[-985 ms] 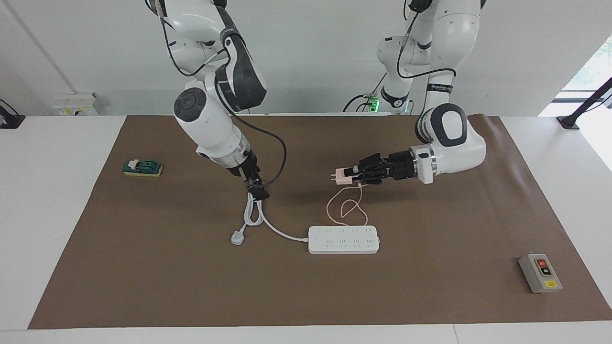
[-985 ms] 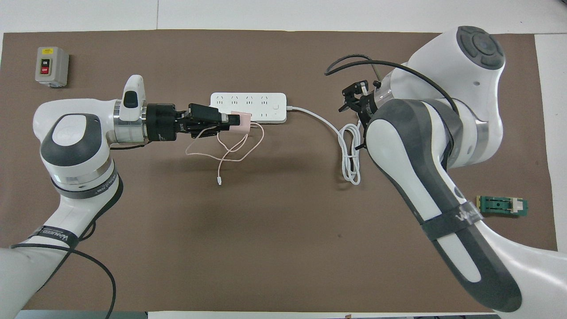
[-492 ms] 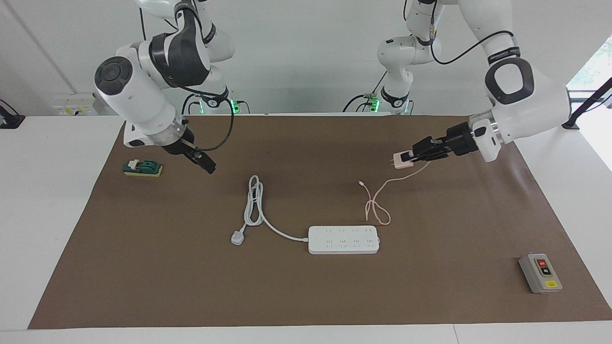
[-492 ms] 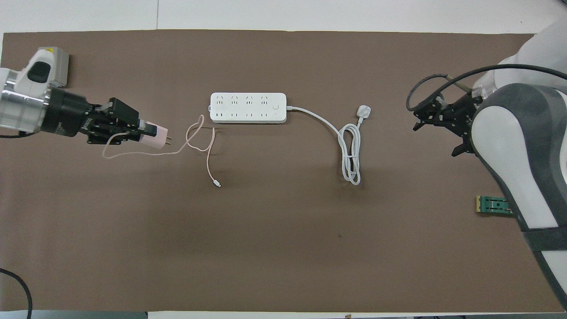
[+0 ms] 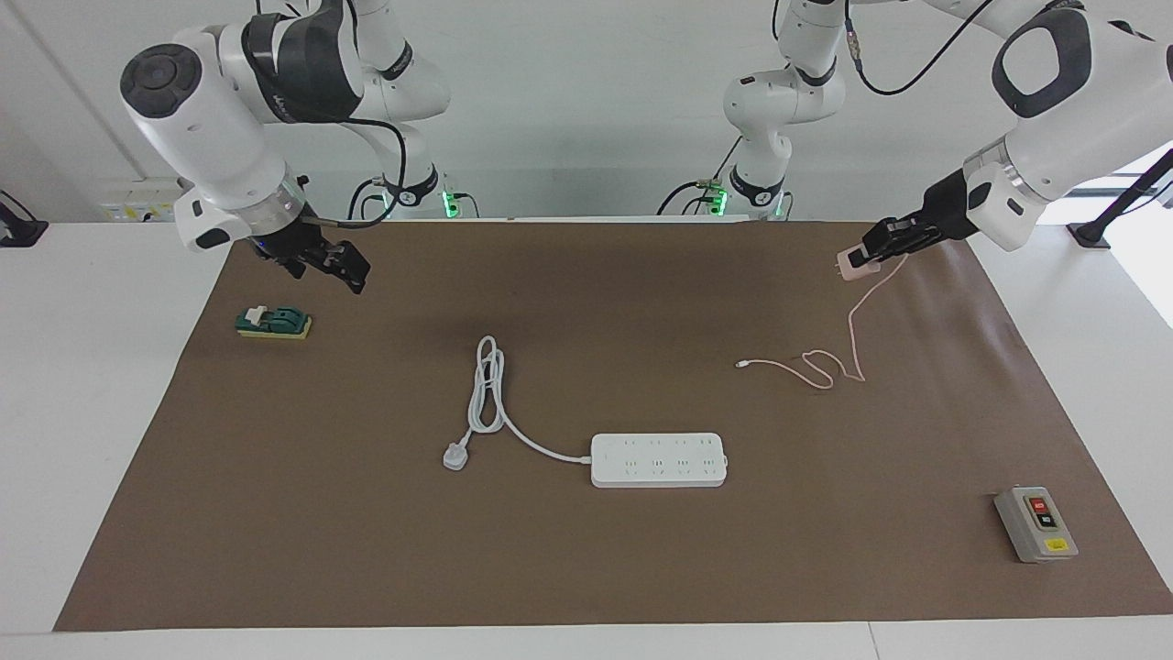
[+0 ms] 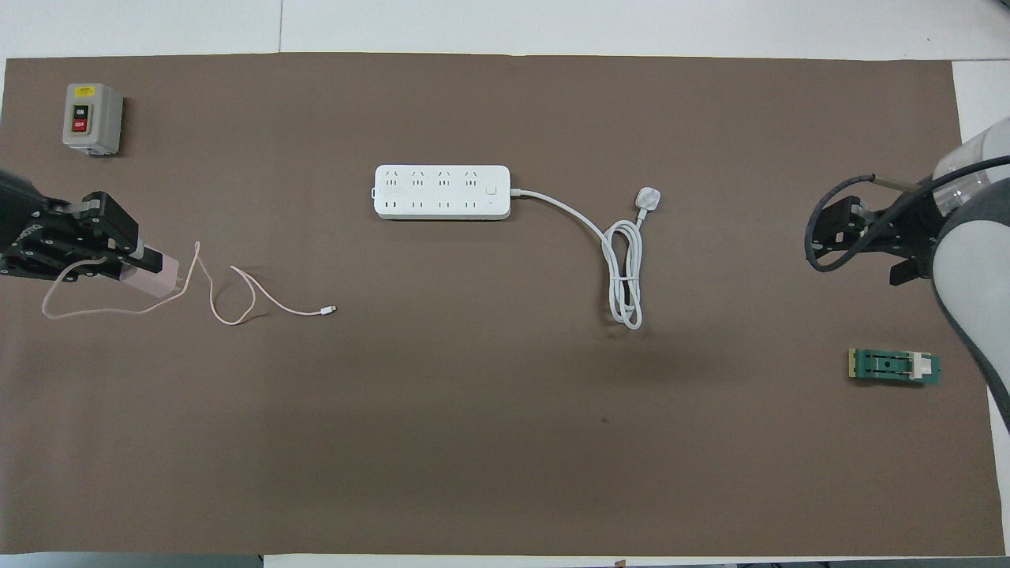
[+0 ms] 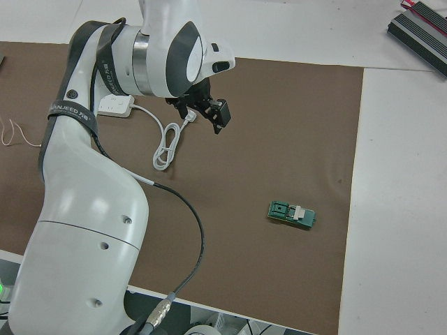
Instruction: Plug charger into power strip
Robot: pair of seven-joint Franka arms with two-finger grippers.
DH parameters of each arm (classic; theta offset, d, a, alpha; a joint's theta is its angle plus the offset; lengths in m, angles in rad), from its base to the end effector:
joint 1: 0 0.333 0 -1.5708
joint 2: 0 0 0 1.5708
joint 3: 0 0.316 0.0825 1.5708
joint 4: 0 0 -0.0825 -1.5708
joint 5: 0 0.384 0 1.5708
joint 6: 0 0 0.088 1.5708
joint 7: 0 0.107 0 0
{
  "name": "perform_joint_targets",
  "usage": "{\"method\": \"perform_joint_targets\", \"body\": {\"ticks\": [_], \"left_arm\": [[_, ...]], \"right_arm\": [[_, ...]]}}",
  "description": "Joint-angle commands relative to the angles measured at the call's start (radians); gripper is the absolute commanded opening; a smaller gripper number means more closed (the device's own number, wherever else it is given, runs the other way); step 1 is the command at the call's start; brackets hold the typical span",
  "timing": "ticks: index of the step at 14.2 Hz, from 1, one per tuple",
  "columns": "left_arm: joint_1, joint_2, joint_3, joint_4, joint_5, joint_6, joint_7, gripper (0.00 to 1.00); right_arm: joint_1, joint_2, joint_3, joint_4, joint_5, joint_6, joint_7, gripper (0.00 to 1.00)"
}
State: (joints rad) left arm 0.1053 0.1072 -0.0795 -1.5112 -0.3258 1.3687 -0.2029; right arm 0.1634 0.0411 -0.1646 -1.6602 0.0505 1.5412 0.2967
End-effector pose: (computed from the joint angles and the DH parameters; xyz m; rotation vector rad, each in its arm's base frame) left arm 0.5632 -0.0223 0.5840 2.7900 0.2834 -0.3921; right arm 0.5566 0.0065 0.5579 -3.0762 0.4662 0.2560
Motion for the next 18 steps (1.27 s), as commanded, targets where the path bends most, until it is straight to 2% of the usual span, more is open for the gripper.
{"method": "perform_joint_targets", "body": {"ticks": [1,5,7,14,15,17,18], "left_arm": [[-0.007,-0.017,0.000,0.009,0.060,-0.049,0.023,0.00],[-0.001,-0.070,0.004,0.013,0.119,-0.054,0.028,0.00],[0.008,-0.129,-0.002,0.014,0.226,-0.043,0.033,0.00],[0.011,-0.139,-0.003,0.042,0.237,-0.040,-0.085,0.00],[0.013,-0.139,-0.002,0.042,0.228,-0.042,-0.133,0.00],[0.013,-0.136,0.003,0.045,0.199,-0.036,-0.361,0.00],[0.013,-0.127,0.000,0.043,0.202,-0.036,-0.389,0.00]], "right_arm": [[-0.044,-0.039,0.019,-0.032,-0.053,0.005,-0.132,1.00],[-0.050,-0.070,0.013,-0.030,-0.087,0.004,-0.146,1.00],[-0.059,-0.070,0.008,-0.030,-0.084,-0.006,-0.146,1.00],[-0.065,-0.079,0.014,-0.026,-0.063,-0.012,-0.154,1.00],[-0.065,-0.078,0.011,-0.017,-0.051,-0.044,-0.154,1.00],[-0.064,-0.081,0.007,-0.004,-0.050,-0.073,-0.156,1.00],[-0.064,-0.078,0.004,0.005,-0.049,-0.069,-0.157,1.00]]}}
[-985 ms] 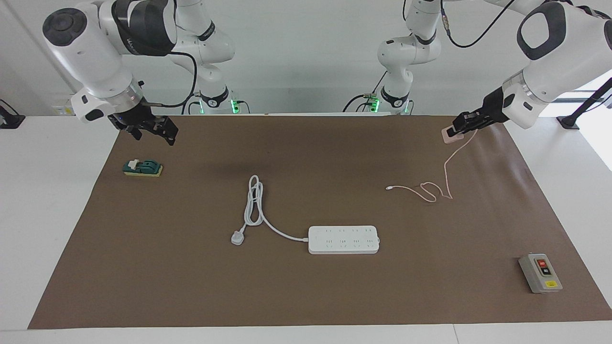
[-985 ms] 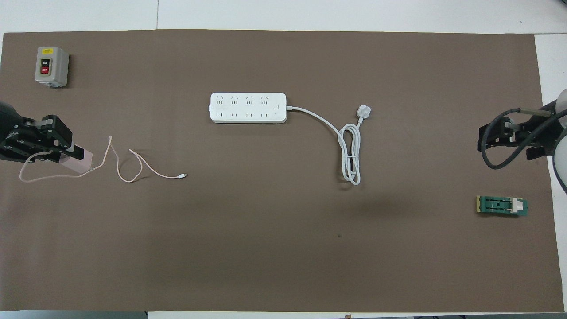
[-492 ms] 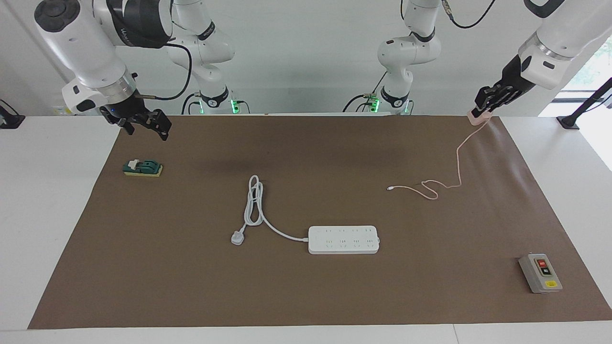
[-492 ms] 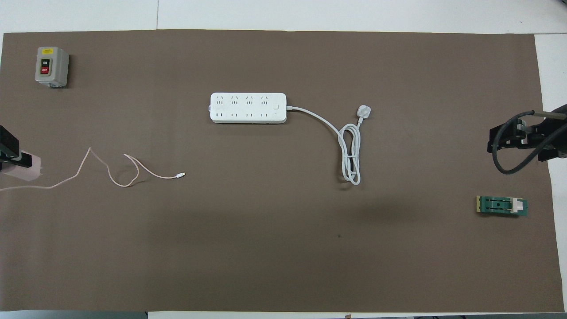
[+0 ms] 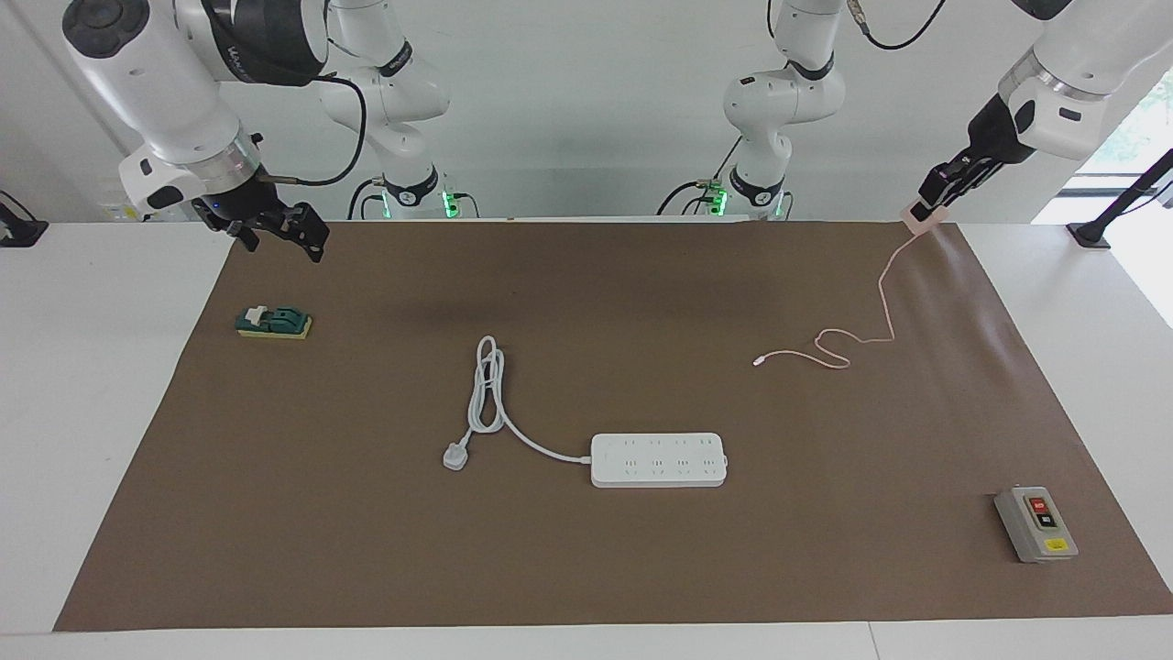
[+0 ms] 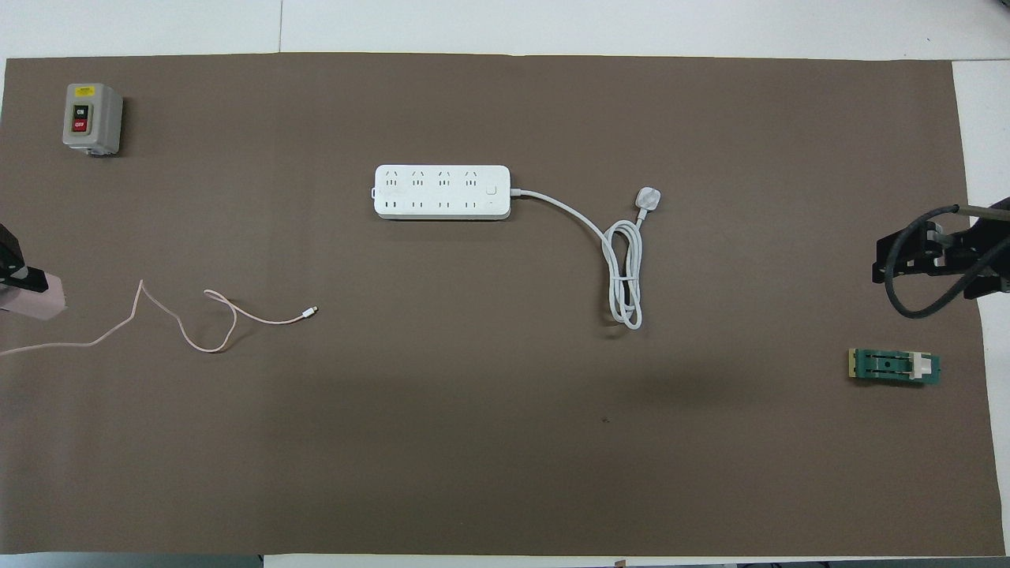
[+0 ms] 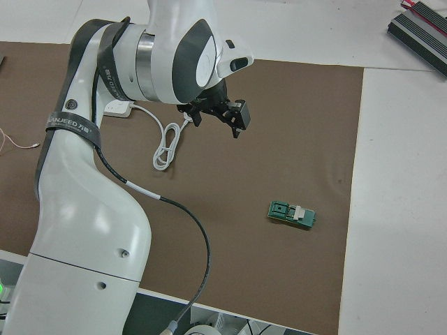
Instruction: Plug charger into power strip
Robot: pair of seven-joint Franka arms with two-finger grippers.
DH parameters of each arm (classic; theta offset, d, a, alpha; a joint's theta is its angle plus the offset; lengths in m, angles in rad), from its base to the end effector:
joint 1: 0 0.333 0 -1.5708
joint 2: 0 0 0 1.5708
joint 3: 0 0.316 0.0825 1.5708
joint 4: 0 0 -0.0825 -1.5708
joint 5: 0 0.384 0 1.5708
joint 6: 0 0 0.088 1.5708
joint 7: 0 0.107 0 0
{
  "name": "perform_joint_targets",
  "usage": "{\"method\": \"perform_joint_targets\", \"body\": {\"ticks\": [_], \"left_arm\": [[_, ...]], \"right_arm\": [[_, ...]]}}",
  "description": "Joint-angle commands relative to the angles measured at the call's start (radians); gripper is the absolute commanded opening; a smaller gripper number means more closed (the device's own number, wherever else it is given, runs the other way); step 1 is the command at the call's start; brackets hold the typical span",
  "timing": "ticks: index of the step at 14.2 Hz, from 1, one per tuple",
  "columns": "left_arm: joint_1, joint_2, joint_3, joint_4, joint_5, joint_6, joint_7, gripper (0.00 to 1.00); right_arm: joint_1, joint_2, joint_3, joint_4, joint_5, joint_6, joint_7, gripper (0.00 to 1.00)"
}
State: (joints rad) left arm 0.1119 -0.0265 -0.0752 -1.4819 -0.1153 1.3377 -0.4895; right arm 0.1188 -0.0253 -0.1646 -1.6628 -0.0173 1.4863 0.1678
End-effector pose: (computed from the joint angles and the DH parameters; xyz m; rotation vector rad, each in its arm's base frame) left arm 0.5210 0.0042 0.6614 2.9546 0.7643 -0.2137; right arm 0.5334 -0.0275 0.5885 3.0927 -0.3312 -0.2344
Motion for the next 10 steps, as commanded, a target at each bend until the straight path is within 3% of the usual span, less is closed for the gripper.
{"method": "perform_joint_targets", "body": {"ticks": [1,4,7,10], "left_arm": [[0.008,0.014,-0.005,0.015,0.006,-0.005,-0.156,0.00],[0.003,0.019,-0.005,0.015,0.026,0.090,-0.246,0.00],[-0.023,0.080,-0.015,0.014,0.034,0.202,-0.565,0.00],[-0.125,0.178,-0.015,0.037,0.104,0.291,-0.824,0.00]], "right_arm": [[-0.019,-0.012,-0.001,0.000,0.022,0.005,-0.033,1.00],[-0.022,-0.013,-0.006,-0.018,0.016,0.015,-0.034,1.00],[-0.024,-0.015,-0.006,-0.023,0.016,0.017,-0.030,1.00],[-0.025,-0.016,-0.003,-0.018,0.016,0.017,-0.024,1.00]]}}
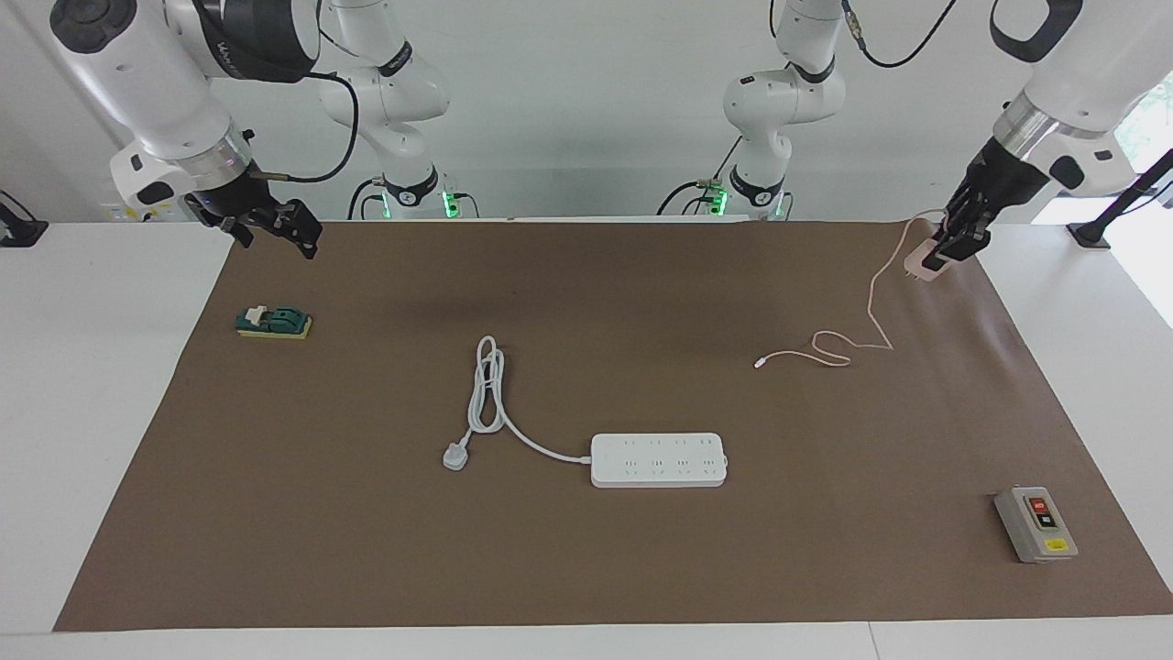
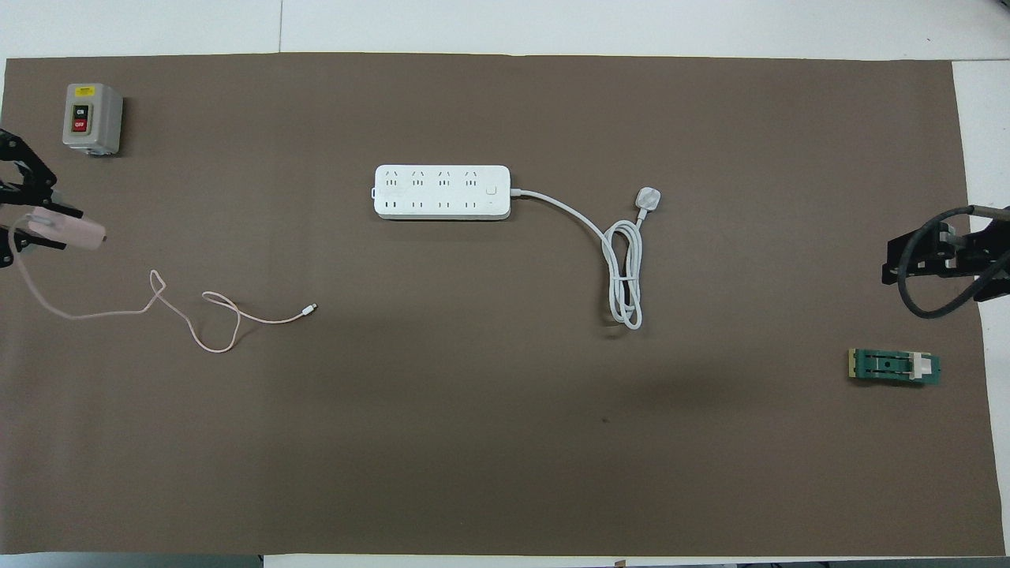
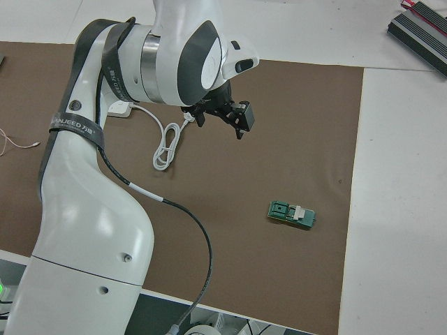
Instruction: Plug charger into power strip
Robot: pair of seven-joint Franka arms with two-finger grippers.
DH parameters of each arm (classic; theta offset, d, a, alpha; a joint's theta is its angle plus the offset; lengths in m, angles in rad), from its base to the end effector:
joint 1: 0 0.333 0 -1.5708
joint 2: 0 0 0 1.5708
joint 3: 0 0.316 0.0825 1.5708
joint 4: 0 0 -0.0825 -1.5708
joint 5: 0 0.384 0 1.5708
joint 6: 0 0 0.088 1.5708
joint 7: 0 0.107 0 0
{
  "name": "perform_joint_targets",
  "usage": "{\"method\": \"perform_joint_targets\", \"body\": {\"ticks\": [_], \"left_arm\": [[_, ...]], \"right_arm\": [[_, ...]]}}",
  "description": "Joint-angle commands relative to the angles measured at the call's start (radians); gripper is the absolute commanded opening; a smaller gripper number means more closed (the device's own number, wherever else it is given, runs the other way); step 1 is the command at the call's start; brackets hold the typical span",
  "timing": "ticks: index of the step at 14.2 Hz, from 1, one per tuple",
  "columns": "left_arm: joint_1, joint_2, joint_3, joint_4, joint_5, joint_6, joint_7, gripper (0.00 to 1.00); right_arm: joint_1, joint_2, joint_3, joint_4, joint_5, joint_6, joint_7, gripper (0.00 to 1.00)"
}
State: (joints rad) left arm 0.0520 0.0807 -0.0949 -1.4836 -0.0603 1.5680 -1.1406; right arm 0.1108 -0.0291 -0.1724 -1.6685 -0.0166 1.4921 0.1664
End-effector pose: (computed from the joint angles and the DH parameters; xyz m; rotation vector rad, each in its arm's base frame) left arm 0.5787 -0.0289 0.6201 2.6297 1.6082 -0.0532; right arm 0.5323 -0.0360 0.5883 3.0937 -0.3537 -0.2292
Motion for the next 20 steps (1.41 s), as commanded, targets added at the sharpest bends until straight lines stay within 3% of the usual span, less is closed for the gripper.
{"method": "perform_joint_targets", "body": {"ticks": [1,4,8,13,20], "left_arm": [[-0.101,0.112,0.007,0.055,0.053,0.099,-0.267,0.00],[-0.199,0.244,0.006,0.121,0.157,0.119,-0.501,0.00],[-0.276,0.395,0.012,0.221,0.163,0.183,-0.649,0.00],[-0.356,0.478,0.014,0.221,0.166,0.287,-0.666,0.00],[-0.413,0.511,0.014,0.169,0.241,0.345,-0.818,0.00]], "right_arm": [[-0.016,-0.012,0.005,-0.013,0.015,0.010,-0.022,1.00],[-0.014,-0.015,0.005,-0.013,0.015,0.010,-0.022,1.00],[-0.014,-0.014,0.005,-0.013,0.015,0.010,-0.022,1.00],[-0.014,-0.015,0.005,-0.013,0.015,0.010,-0.022,1.00],[-0.014,-0.015,0.005,-0.013,0.015,0.010,-0.022,1.00]]}}
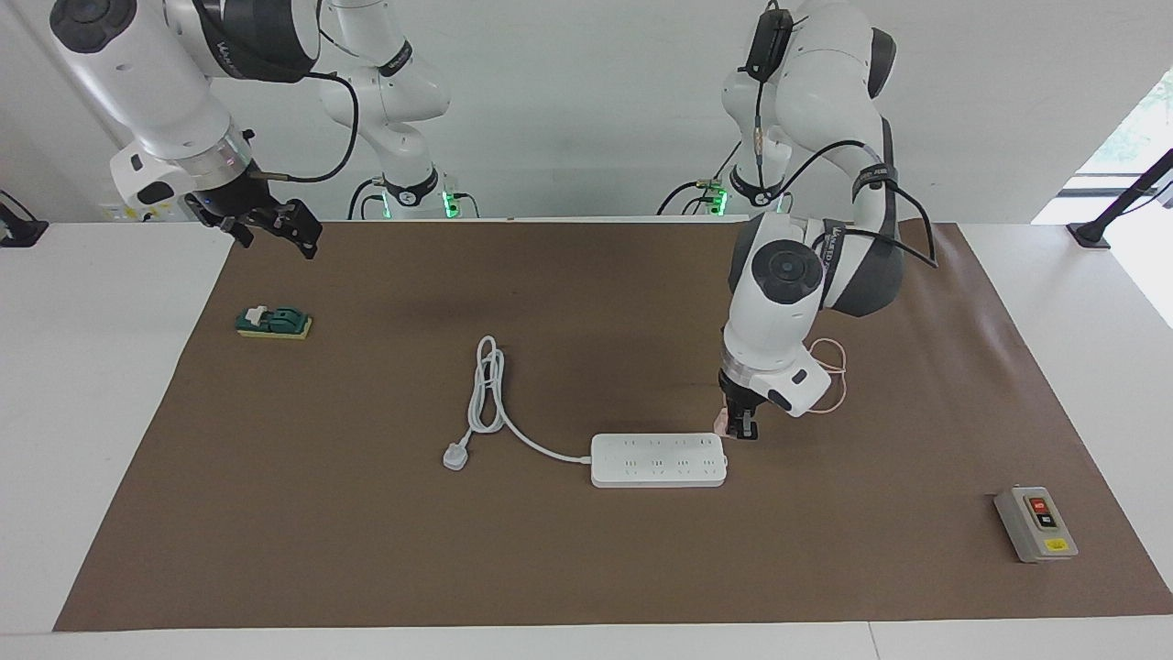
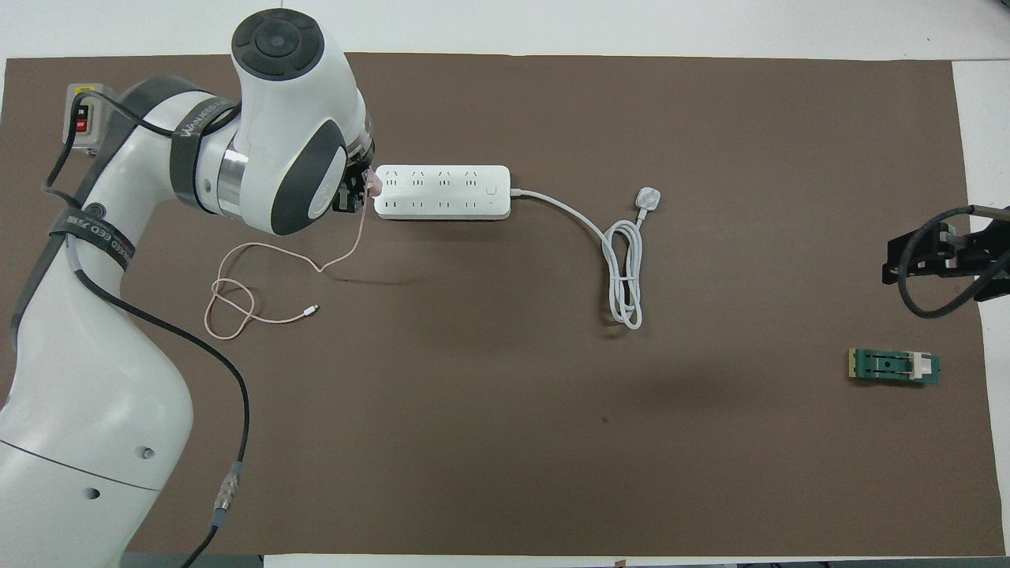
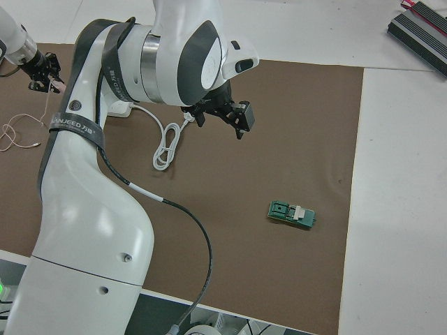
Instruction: Plug charger into power strip
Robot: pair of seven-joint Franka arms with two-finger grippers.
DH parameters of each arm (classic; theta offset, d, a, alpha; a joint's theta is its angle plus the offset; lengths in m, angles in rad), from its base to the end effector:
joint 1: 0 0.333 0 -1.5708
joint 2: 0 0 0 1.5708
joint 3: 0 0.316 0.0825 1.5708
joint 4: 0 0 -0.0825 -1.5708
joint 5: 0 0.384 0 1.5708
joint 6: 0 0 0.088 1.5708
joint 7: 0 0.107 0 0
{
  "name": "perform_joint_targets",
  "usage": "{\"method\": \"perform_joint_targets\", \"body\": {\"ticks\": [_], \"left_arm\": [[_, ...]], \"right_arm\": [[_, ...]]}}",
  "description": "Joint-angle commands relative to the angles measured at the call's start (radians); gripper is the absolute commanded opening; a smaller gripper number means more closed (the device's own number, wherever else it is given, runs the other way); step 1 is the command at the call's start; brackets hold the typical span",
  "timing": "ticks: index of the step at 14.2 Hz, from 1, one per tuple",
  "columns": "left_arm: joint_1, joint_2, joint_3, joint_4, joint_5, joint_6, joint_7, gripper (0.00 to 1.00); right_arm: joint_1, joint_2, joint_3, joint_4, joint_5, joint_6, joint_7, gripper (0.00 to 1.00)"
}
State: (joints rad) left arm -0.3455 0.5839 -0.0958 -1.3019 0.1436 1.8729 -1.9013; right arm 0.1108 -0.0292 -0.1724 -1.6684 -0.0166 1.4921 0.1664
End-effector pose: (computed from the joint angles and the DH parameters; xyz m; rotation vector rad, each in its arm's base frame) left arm 0.6622 -0.2840 0.4041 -2.3367 -2.0331 -0.1138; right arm 0.5323 -0.0360 0.5884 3.0937 -0.3537 -0.2288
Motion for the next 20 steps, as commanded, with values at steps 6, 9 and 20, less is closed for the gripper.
{"method": "perform_joint_targets", "body": {"ticks": [6,9,20], "left_arm": [[-0.017,-0.057,0.013,-0.149,0.034,0.106,-0.111,0.00],[-0.018,-0.154,0.013,-0.289,0.030,0.178,-0.127,0.00],[-0.033,-0.026,0.013,-0.145,0.031,0.140,-0.147,0.00]], "right_arm": [[-0.014,-0.015,0.005,-0.013,0.015,0.010,-0.022,1.00],[-0.014,-0.014,0.005,-0.013,0.015,0.010,-0.022,1.00],[-0.014,-0.015,0.005,-0.013,0.015,0.010,-0.022,1.00]]}}
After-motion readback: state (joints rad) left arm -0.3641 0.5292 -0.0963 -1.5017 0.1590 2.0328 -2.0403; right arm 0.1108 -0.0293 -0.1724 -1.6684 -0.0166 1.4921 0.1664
